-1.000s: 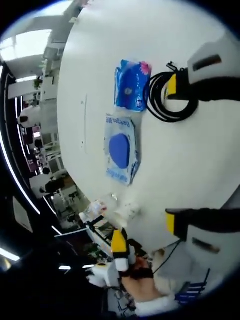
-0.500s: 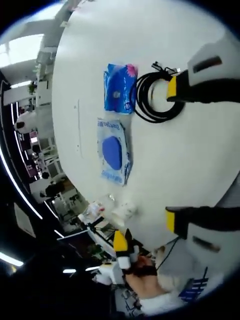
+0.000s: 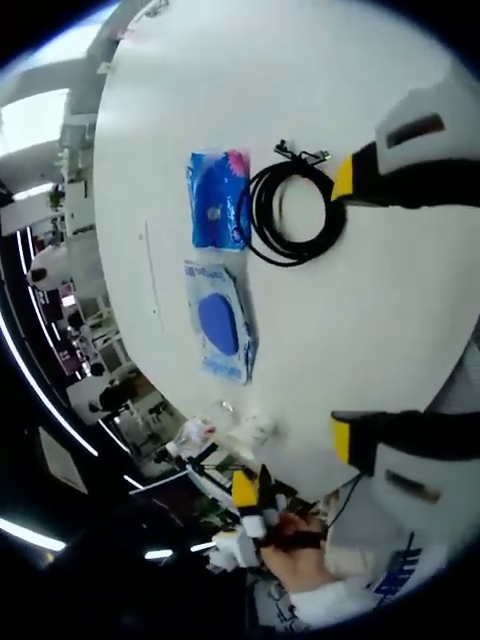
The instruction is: Arrange the tabletop items into an orderly group along one side of the table until the central work area is clear of visible clutter.
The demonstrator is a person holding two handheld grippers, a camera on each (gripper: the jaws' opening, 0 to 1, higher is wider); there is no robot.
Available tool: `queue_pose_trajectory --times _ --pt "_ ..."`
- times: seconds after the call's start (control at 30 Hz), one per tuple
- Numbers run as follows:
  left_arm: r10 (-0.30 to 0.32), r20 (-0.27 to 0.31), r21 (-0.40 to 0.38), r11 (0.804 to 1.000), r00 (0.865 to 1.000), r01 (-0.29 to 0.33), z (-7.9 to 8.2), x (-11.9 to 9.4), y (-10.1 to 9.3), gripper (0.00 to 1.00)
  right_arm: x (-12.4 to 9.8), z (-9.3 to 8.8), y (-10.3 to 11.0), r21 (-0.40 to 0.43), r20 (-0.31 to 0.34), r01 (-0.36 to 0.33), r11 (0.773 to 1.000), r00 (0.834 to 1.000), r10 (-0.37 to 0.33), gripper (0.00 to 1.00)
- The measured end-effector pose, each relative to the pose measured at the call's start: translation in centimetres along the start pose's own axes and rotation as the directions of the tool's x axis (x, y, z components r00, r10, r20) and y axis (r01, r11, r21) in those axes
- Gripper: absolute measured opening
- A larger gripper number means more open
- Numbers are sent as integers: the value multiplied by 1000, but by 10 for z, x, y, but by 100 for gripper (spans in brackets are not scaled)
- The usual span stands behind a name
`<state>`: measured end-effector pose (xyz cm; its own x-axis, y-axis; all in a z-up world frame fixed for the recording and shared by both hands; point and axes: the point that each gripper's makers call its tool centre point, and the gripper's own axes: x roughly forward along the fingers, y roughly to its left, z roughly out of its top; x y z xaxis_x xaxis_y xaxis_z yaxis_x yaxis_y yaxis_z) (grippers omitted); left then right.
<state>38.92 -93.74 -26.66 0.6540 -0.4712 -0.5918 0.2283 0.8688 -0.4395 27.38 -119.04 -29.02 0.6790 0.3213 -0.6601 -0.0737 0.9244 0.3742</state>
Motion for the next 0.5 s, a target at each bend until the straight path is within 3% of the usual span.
queue_pose_trajectory --times 0.23,0.5 --pt "33 -24 101 994 999 -31 -4 -2 15 91 -8 -7 -4 5 -4 12 1000 1000 -12 81" --pt "57 -15 93 994 998 -55 6 -1 33 86 -27 -23 -20 56 27 56 997 998 -58 78"
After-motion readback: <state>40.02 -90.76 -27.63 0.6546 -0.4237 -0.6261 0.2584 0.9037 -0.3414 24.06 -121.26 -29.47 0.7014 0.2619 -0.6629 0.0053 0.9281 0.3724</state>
